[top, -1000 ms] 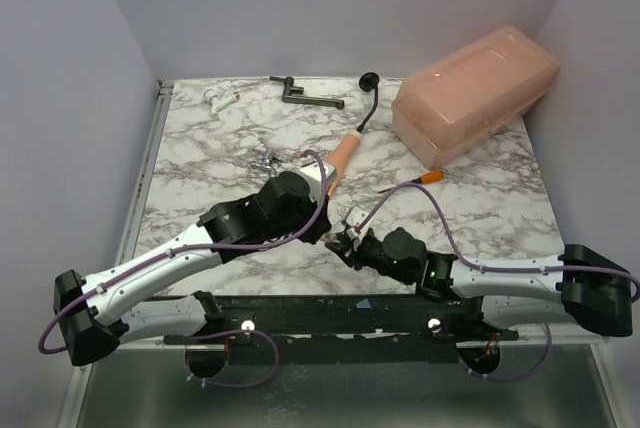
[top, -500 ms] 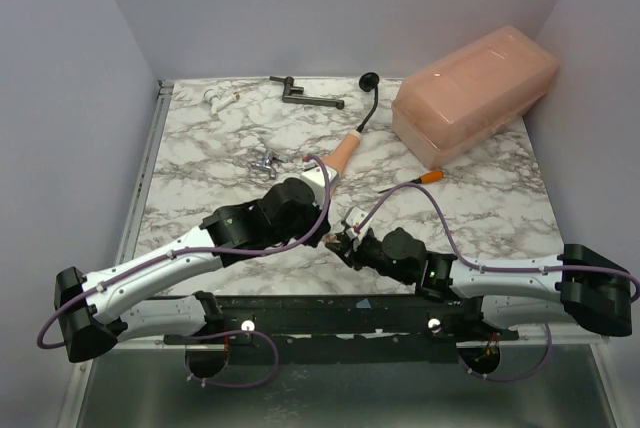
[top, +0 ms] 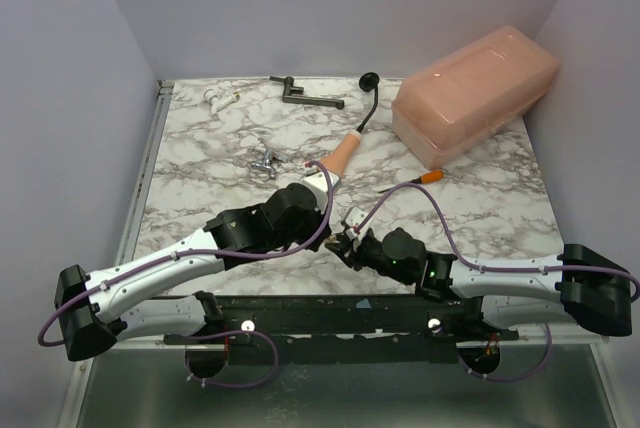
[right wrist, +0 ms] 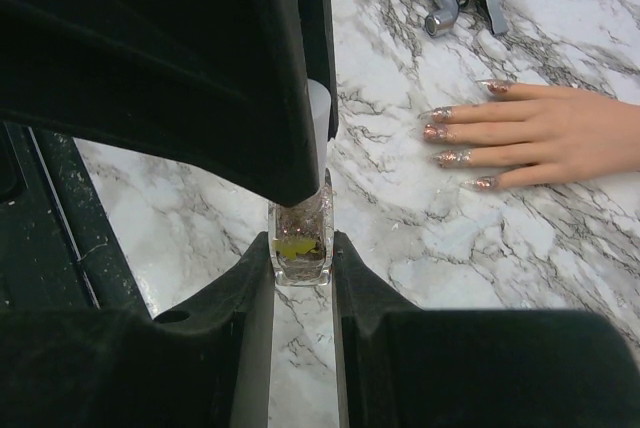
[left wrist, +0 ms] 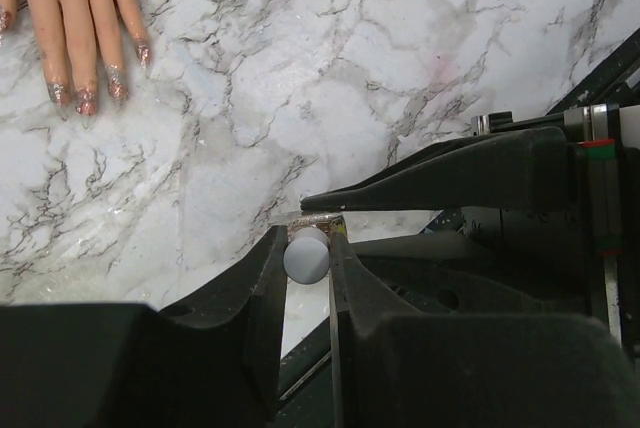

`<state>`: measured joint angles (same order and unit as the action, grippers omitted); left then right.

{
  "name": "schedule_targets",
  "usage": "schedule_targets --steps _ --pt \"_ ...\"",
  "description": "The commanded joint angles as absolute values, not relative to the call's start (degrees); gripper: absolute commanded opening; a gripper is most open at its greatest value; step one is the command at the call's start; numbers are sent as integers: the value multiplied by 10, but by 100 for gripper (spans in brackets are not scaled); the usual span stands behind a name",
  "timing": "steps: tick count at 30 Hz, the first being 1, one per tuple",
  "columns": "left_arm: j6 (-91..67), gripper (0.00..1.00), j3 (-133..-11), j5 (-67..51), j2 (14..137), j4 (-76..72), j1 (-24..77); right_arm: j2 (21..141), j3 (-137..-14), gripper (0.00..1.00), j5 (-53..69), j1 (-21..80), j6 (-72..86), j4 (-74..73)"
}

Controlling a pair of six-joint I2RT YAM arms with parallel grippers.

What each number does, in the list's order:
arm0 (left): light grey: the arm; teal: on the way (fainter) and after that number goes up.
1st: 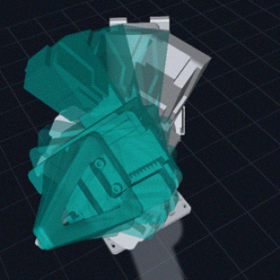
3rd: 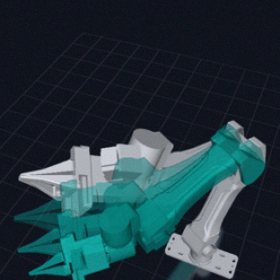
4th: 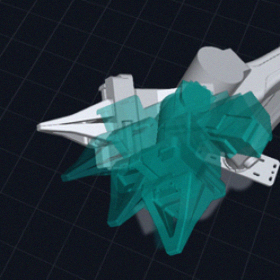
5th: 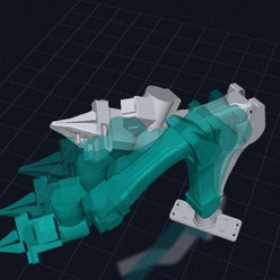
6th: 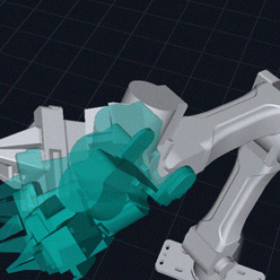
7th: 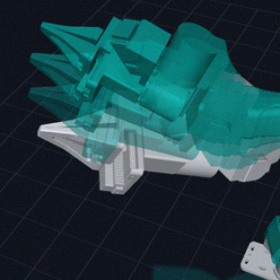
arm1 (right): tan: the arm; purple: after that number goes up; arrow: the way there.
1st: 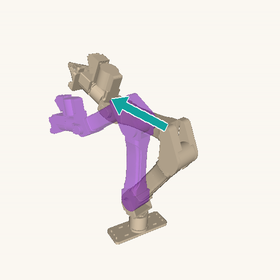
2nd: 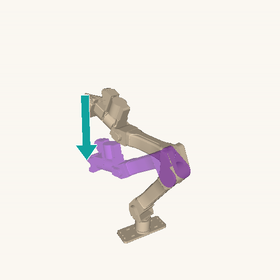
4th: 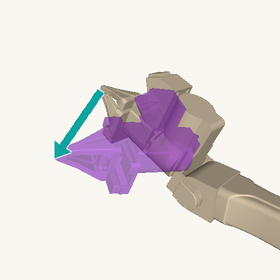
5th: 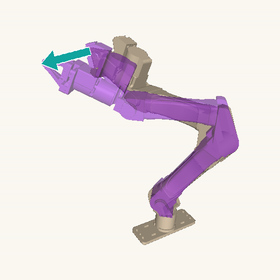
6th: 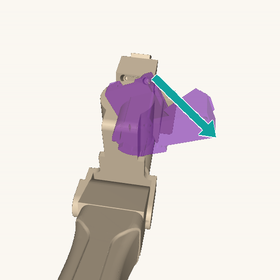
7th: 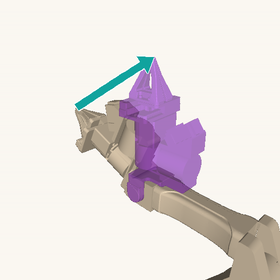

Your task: Paint the nails

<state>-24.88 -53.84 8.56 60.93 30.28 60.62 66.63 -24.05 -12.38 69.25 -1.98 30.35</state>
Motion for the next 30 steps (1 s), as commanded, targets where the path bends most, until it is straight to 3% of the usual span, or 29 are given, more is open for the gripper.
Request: schedule_targets --steps 1,16,30 --pt "-244 0 -524 85 606 279 616 667 -257 1 -133 691 -17 317" --pt "-247 0 -486 87 602 233 635 665 -255 1 -133 691 -17 317" --pt "-174 0 -463 16 583 215 638 663 -254 1 -132 691 -17 318"
